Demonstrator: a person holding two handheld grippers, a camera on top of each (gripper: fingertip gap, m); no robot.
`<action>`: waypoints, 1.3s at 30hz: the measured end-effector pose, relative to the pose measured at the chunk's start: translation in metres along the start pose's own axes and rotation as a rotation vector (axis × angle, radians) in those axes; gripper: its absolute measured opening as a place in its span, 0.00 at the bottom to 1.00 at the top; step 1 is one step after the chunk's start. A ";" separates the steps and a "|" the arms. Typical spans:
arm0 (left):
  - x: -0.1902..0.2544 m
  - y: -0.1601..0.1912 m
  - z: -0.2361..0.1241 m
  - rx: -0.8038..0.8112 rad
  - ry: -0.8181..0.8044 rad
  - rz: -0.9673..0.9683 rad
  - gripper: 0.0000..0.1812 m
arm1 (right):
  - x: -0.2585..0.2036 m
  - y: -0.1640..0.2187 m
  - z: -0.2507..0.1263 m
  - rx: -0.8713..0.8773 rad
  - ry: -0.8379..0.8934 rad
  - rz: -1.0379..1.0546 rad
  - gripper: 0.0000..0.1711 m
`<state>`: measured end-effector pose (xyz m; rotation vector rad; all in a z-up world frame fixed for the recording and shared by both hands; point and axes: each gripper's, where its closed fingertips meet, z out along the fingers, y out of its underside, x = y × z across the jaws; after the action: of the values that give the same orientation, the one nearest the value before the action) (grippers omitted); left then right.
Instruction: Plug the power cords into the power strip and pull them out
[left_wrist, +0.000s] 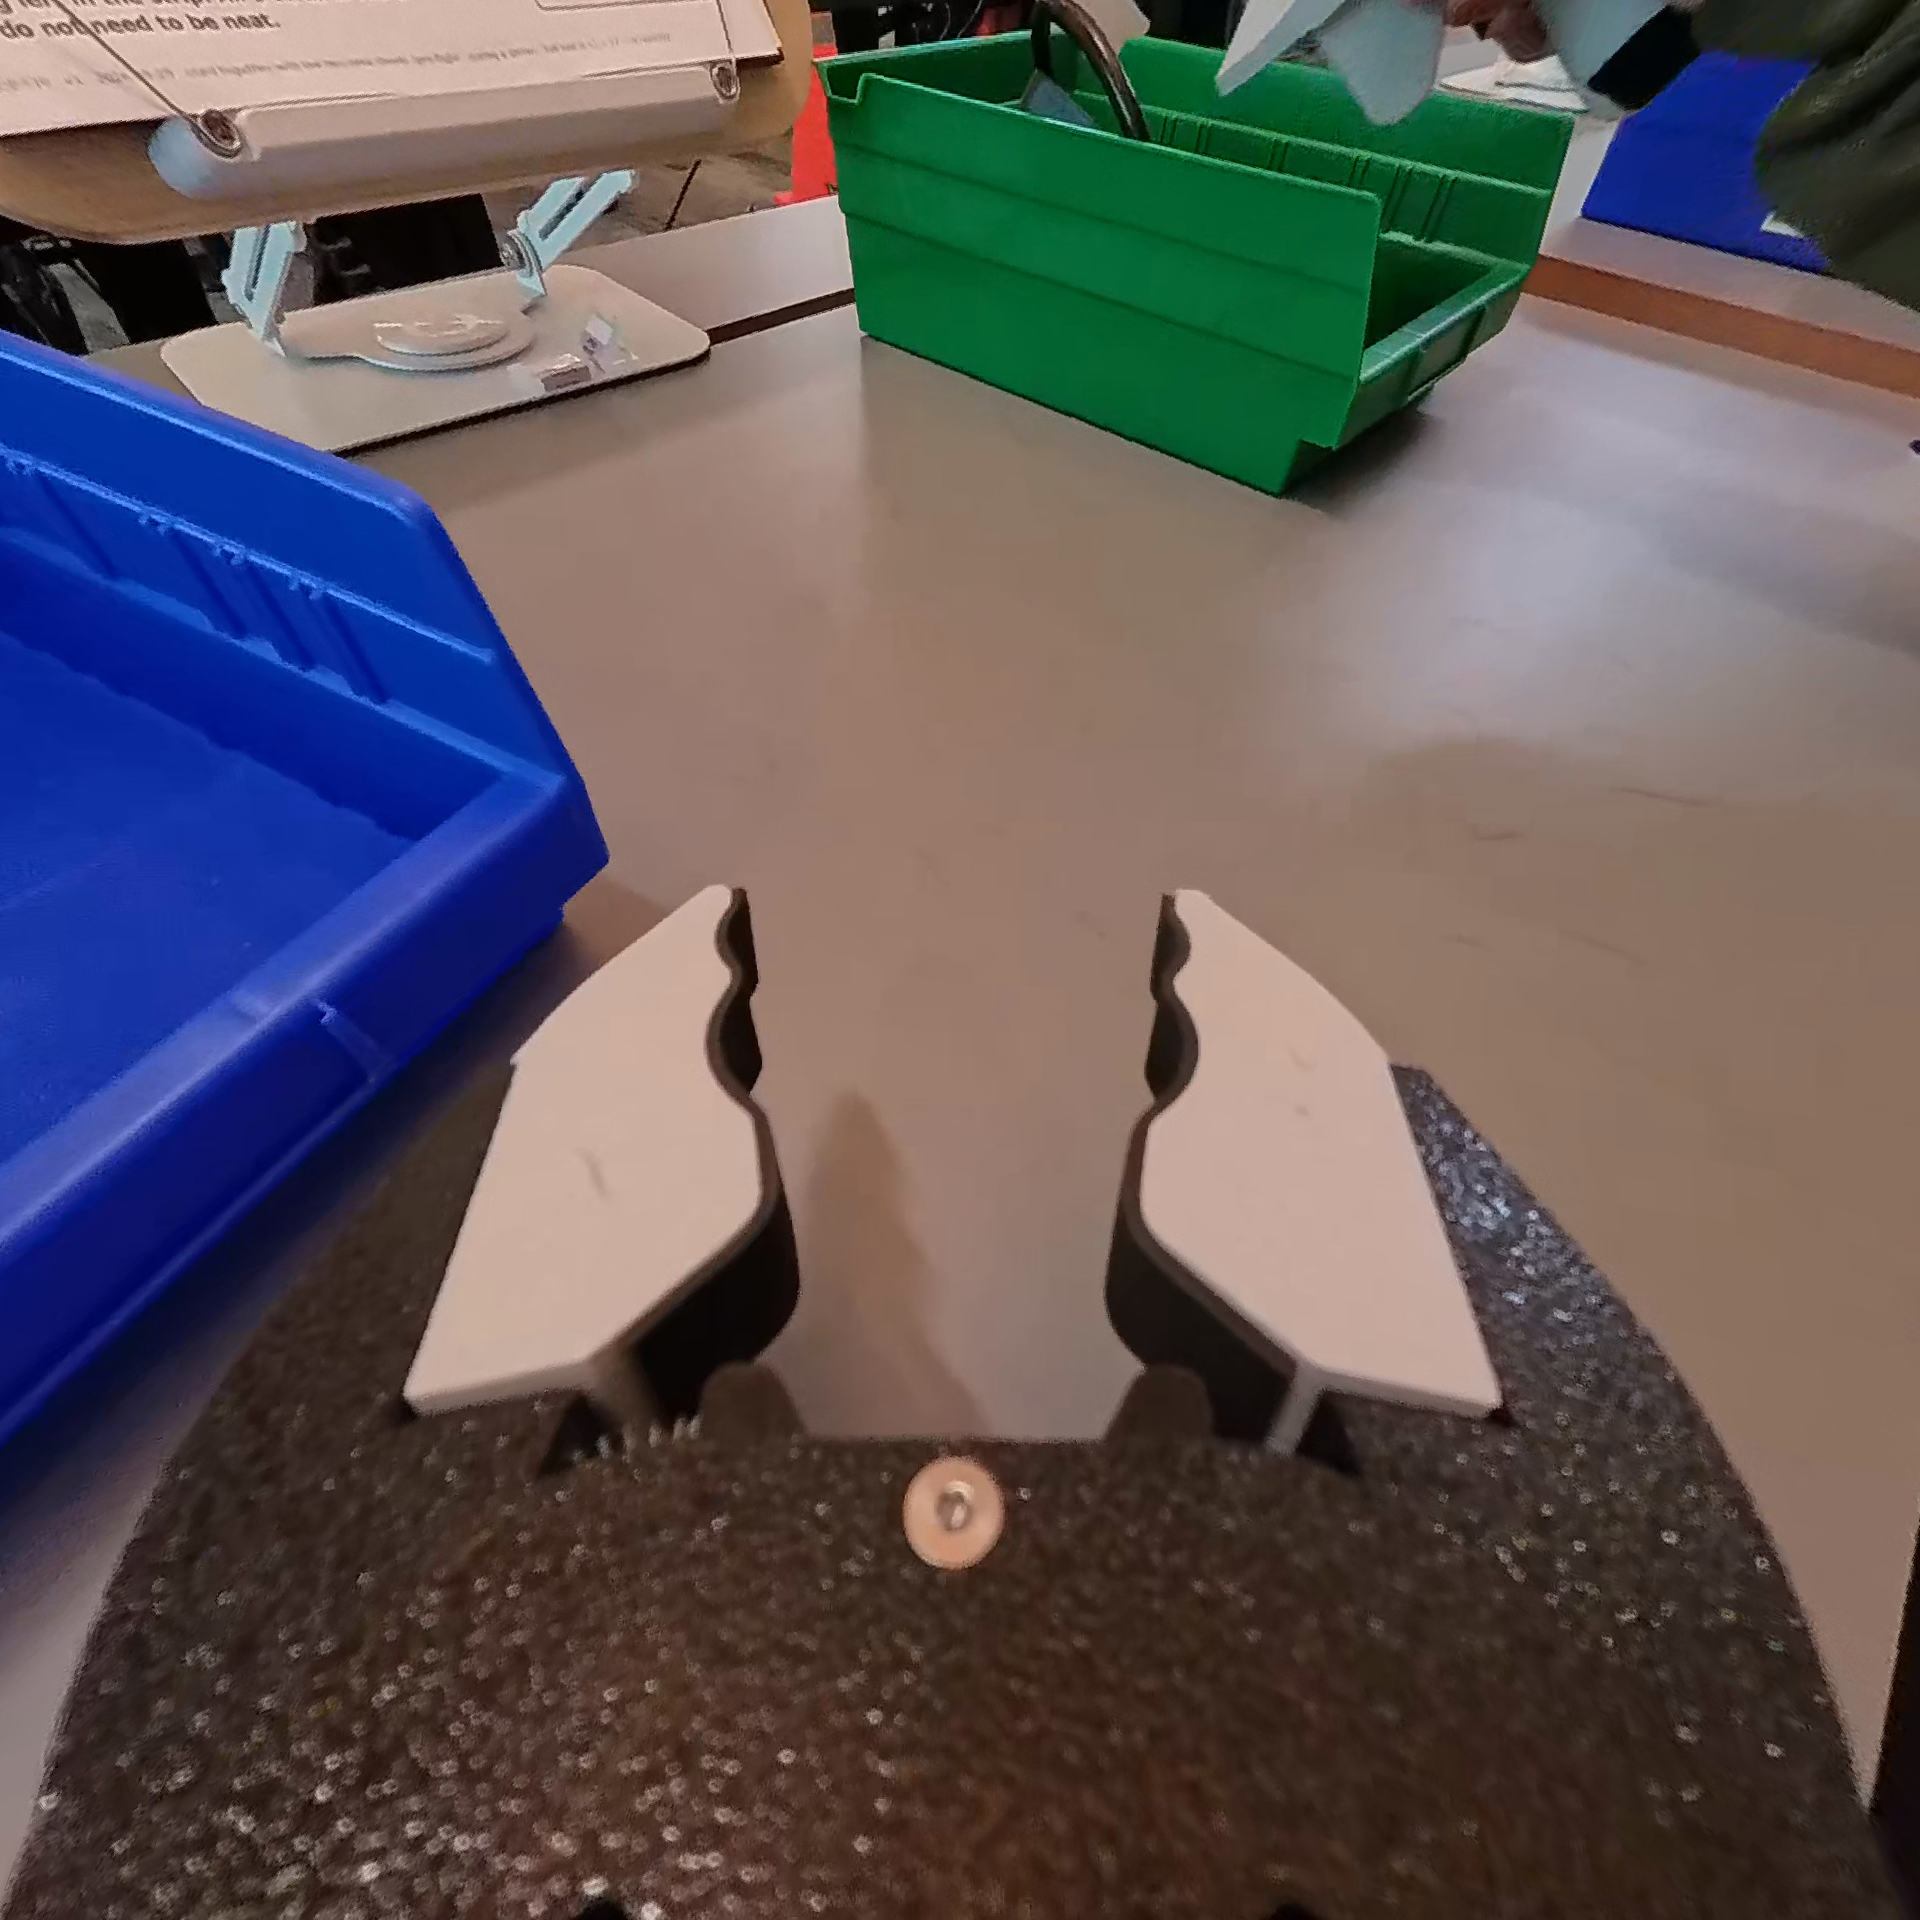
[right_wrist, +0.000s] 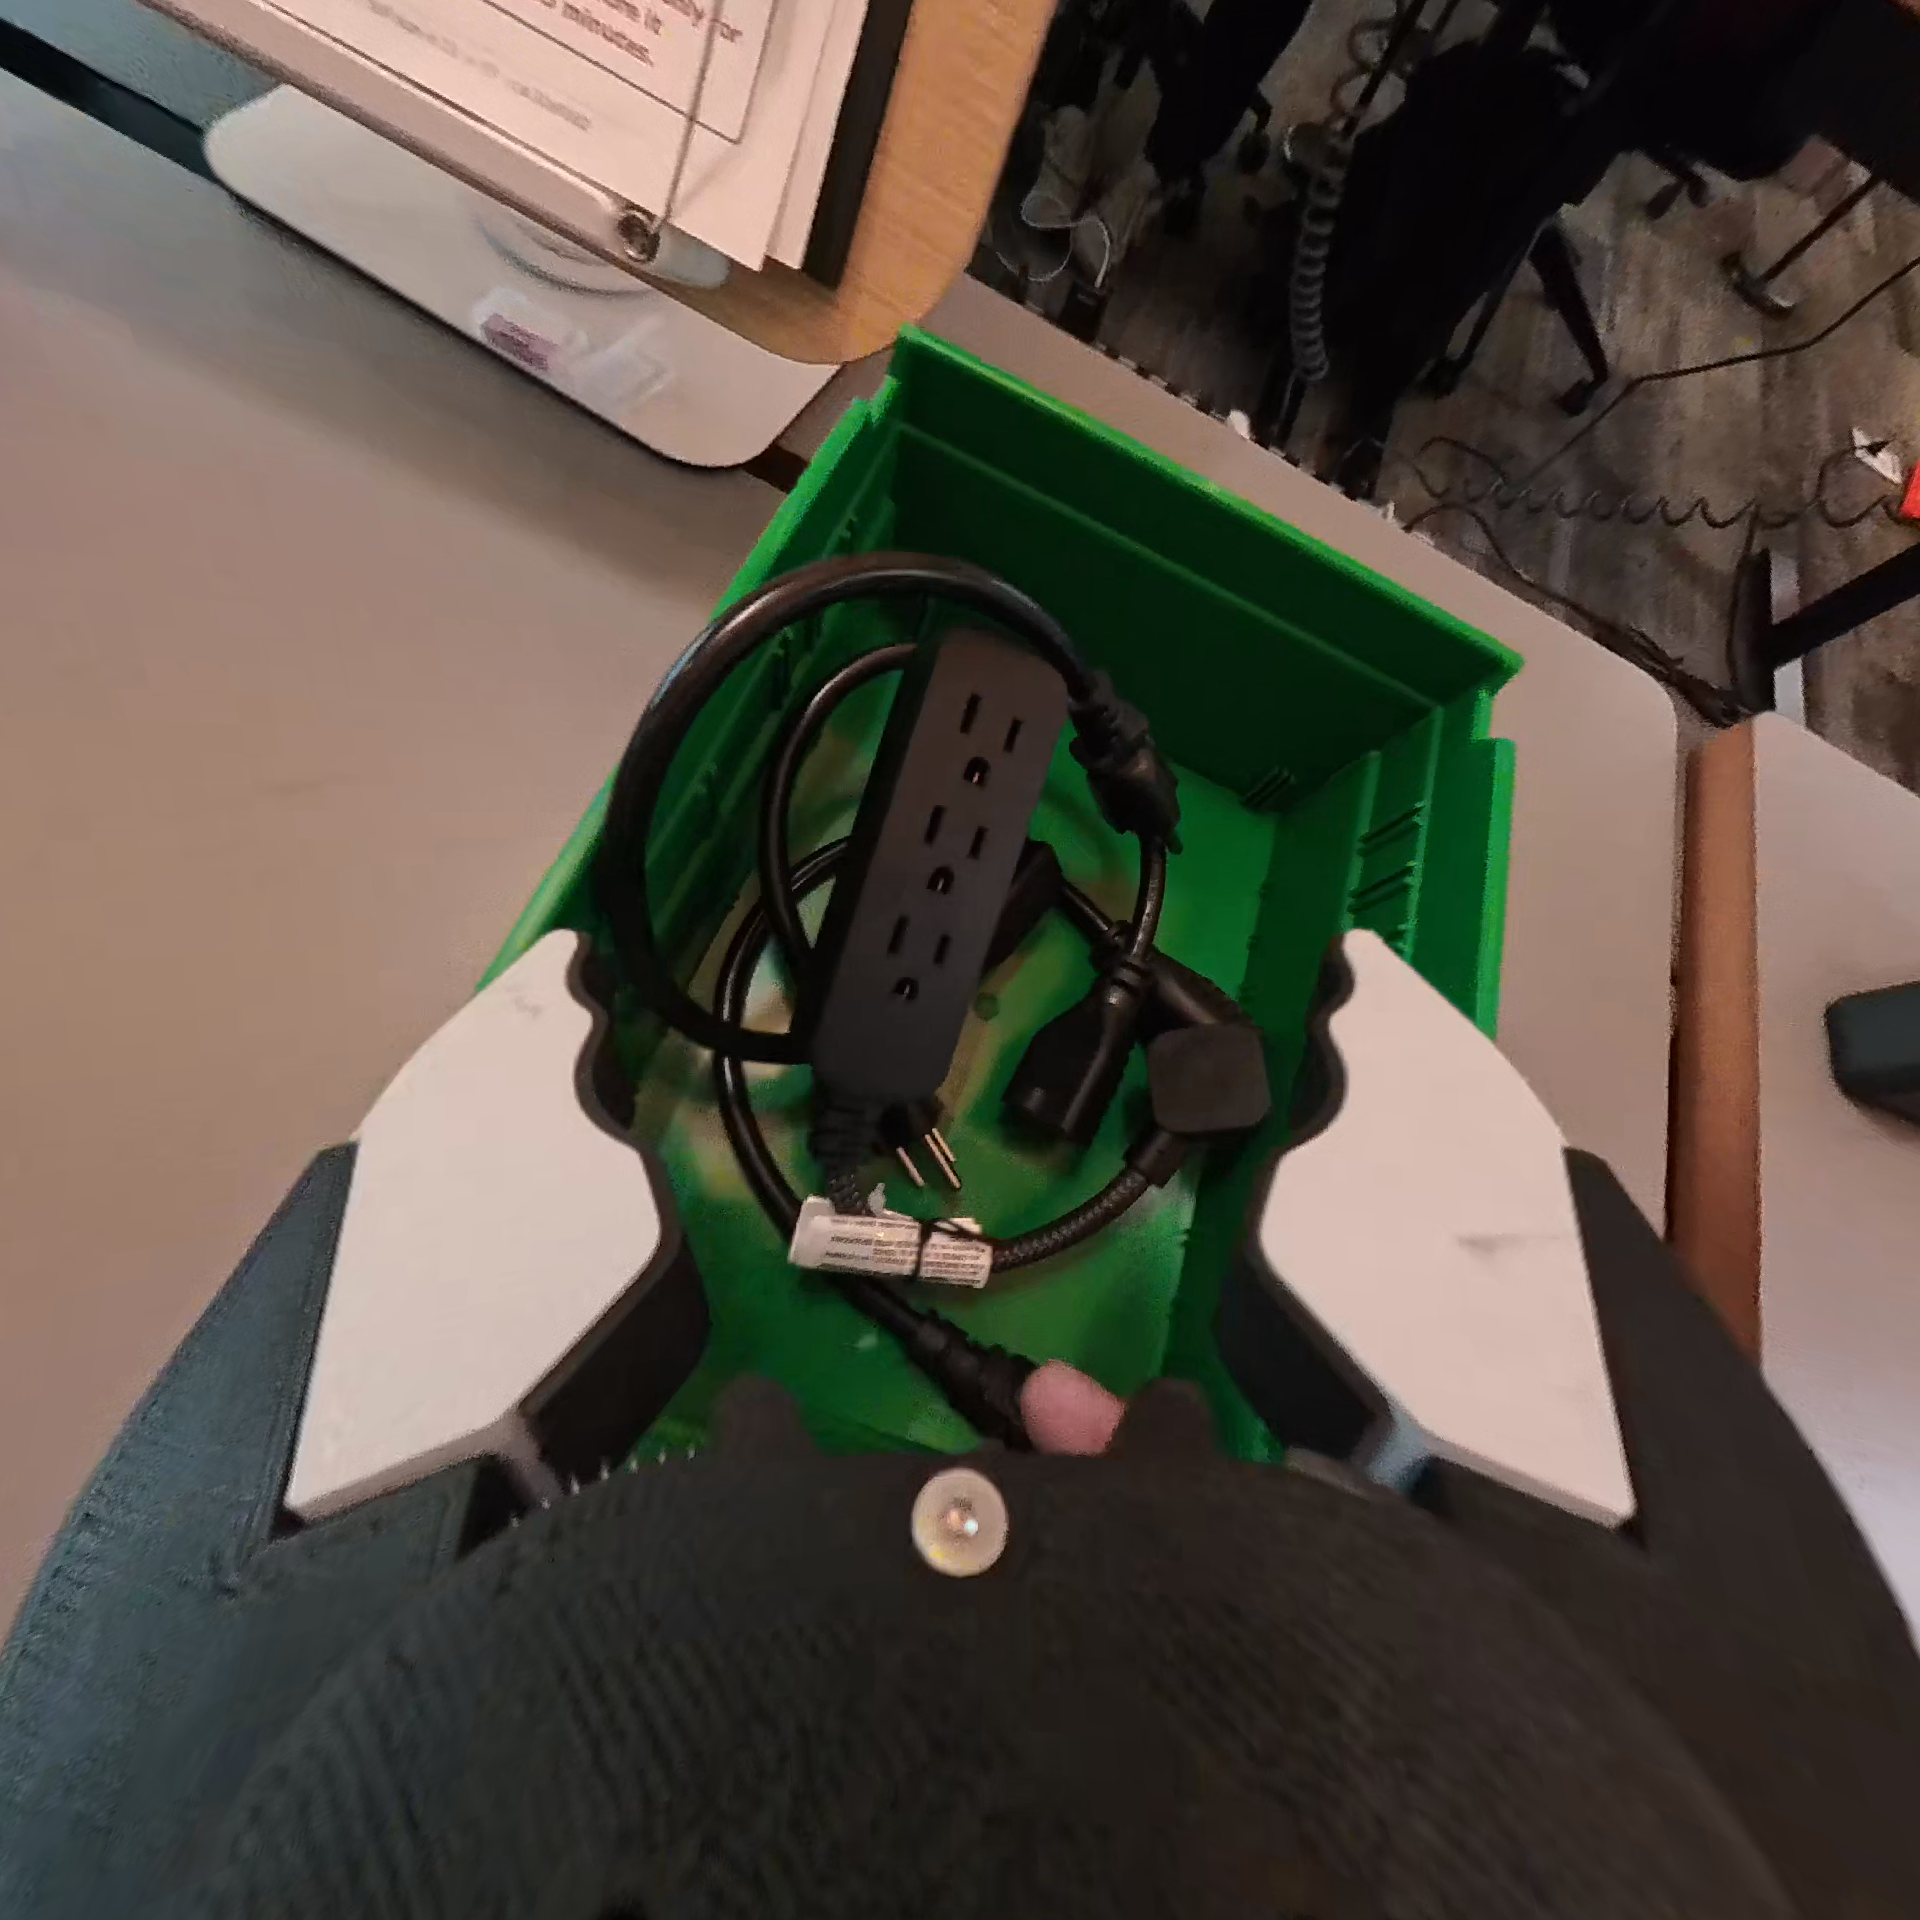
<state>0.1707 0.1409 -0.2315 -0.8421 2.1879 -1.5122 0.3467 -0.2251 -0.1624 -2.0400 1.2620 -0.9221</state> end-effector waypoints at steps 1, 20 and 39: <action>0.000 0.000 0.000 -0.002 -0.003 0.004 0.40 | -0.006 0.001 -0.006 0.011 -0.026 0.007 0.74; 0.000 0.009 0.007 -0.075 -0.074 0.093 0.43 | -0.138 0.076 -0.101 0.307 -0.097 0.126 0.66; 0.010 0.019 0.035 -0.224 -0.244 0.310 0.43 | -0.152 0.121 -0.066 0.137 -0.161 0.202 0.66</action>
<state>0.1782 0.1142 -0.2614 -0.6723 2.2050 -0.9801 0.1828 -0.1416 -0.2534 -1.8047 1.2546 -0.7160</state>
